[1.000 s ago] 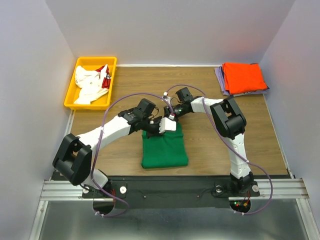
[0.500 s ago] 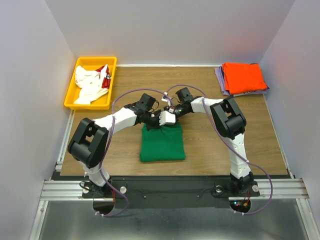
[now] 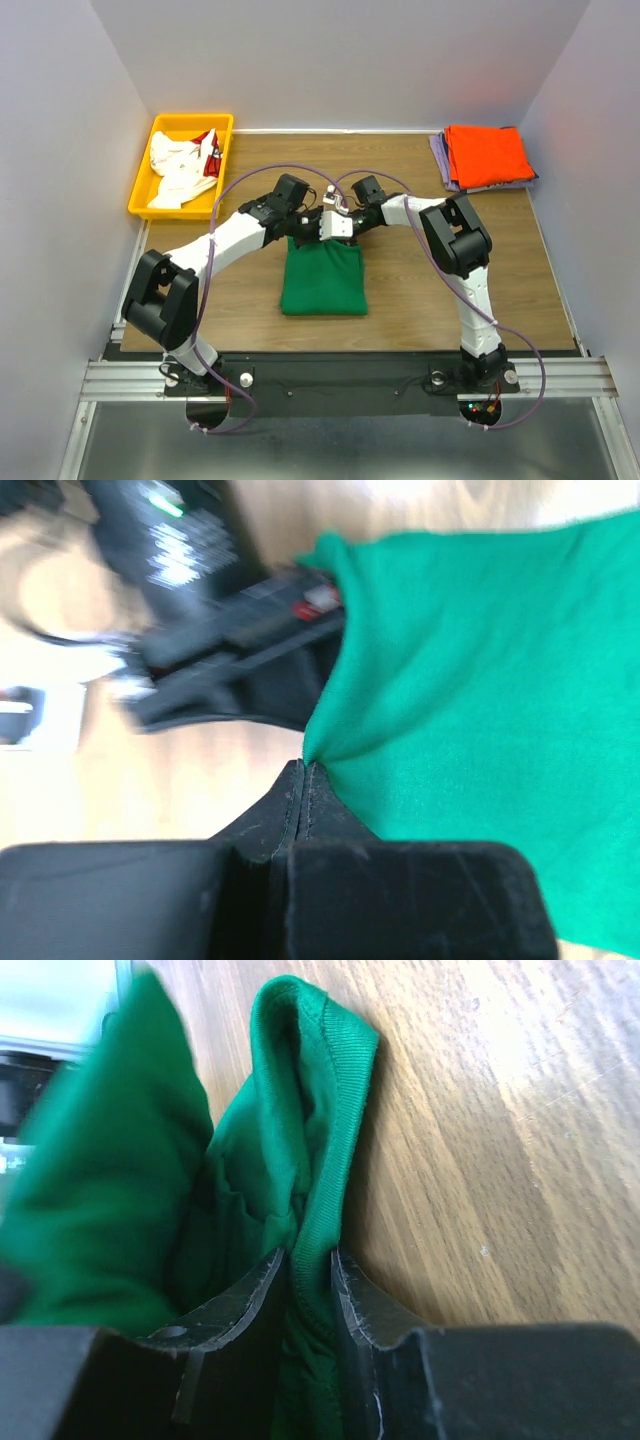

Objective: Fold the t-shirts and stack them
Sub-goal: Fold the tshirt

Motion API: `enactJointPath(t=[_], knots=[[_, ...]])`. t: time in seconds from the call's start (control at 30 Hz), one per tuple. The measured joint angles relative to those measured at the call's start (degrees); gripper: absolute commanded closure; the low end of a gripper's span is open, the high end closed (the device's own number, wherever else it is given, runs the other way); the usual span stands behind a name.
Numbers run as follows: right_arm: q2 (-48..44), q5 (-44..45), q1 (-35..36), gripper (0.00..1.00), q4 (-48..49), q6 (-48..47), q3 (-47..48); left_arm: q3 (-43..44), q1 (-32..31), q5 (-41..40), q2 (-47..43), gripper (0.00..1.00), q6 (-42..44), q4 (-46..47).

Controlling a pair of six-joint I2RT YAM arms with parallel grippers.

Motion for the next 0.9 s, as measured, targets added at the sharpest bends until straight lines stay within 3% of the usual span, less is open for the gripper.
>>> enactJointPath(t=[0.27,0.47,0.6,0.73,0.83,0.9], knots=[[0.96,-2.23,-0.02,0.69,-0.04,0.52,0.09,1.18,0.0,-1.05,-0.57,1.0,1.79,1.86],[0.9,0.04,-0.85,0.54,-3.58,0.9,2.38,0.83,0.02,-1.99,3.23,1.0,2.47,5.44],[-0.96,8.52,-2.49,0.47,-7.15,-0.72,5.77,0.24,0.15,-2.56,6.08,1.0,2.71,7.61],[-4.17,20.37,-4.66,0.47,-9.75,-3.76,7.8,0.02,0.42,-2.56,7.96,0.99,2.84,8.92],[-6.1,25.9,-6.47,0.48,-11.32,-5.46,8.02,0.0,0.61,-2.49,8.61,0.89,2.84,9.22],[-7.13,27.17,-7.8,0.48,-12.79,-6.25,8.02,0.0,0.79,-2.27,8.74,0.74,2.62,9.29]])
